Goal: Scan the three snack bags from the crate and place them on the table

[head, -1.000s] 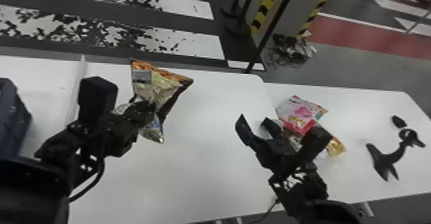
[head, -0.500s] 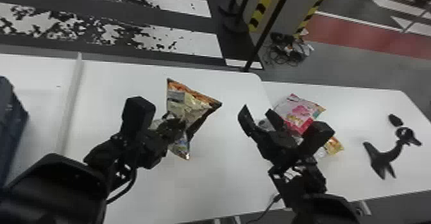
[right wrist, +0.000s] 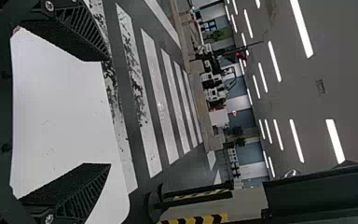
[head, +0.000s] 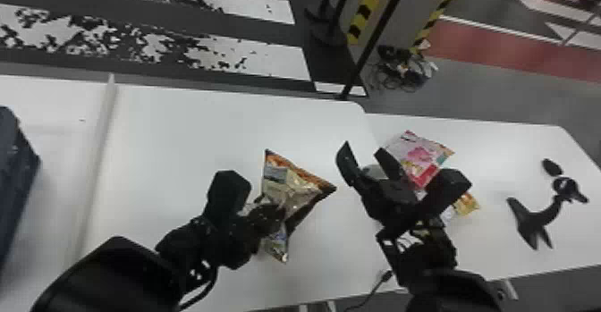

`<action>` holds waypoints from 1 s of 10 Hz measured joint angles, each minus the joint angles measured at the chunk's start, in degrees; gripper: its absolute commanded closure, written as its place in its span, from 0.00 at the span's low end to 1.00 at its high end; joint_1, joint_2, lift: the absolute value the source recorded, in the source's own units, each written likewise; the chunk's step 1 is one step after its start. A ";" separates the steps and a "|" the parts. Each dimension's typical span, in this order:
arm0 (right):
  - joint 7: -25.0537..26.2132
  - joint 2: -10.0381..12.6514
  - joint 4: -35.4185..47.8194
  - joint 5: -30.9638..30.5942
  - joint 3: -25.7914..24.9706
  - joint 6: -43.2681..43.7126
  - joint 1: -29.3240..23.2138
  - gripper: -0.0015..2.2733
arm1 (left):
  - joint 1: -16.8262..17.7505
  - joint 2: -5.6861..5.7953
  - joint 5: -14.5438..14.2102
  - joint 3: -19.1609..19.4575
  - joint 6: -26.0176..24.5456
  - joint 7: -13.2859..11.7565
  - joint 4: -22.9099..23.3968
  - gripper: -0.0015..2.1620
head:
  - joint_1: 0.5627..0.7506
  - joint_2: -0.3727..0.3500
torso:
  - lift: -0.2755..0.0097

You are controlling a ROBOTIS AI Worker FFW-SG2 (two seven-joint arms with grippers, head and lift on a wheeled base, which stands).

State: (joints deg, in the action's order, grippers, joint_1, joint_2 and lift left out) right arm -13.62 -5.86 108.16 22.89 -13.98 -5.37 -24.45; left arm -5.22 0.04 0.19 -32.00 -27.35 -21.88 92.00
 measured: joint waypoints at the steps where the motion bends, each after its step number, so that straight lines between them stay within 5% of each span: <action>1: 0.00 -0.04 -0.04 0.09 0.00 0.17 -0.09 0.03 | 0.16 -0.03 -1.15 -0.27 -0.02 -0.24 -0.86 0.20 | 0.70 0.03 | 0.75; 2: 0.00 -0.13 -0.05 0.25 -0.01 0.61 -0.32 0.03 | 0.27 -0.04 -2.06 -0.44 -0.03 -0.51 -1.24 0.00 | 0.70 0.03 | 0.75; 6: 0.00 -0.41 0.22 0.58 -0.32 2.24 -1.97 0.03 | 0.29 -0.05 -2.38 -0.66 -0.28 -1.06 -0.67 0.01 | 0.70 0.03 | 0.75; 8: 0.00 -0.62 0.79 0.82 -0.43 2.41 -2.78 0.03 | -0.90 -0.04 -2.02 0.45 -0.23 -0.29 3.75 0.01 | 0.70 0.03 | 0.75; 10: 0.00 -0.83 0.91 0.87 -0.30 2.37 -3.12 0.03 | -3.88 0.65 -1.65 5.46 -0.23 0.71 10.51 0.01 | 0.70 0.03 | 0.75</action>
State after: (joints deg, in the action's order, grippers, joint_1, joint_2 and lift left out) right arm -13.62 -6.69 109.07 23.76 -14.27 -3.00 -27.57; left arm -9.09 0.69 -1.46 -26.54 -27.57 -21.18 102.50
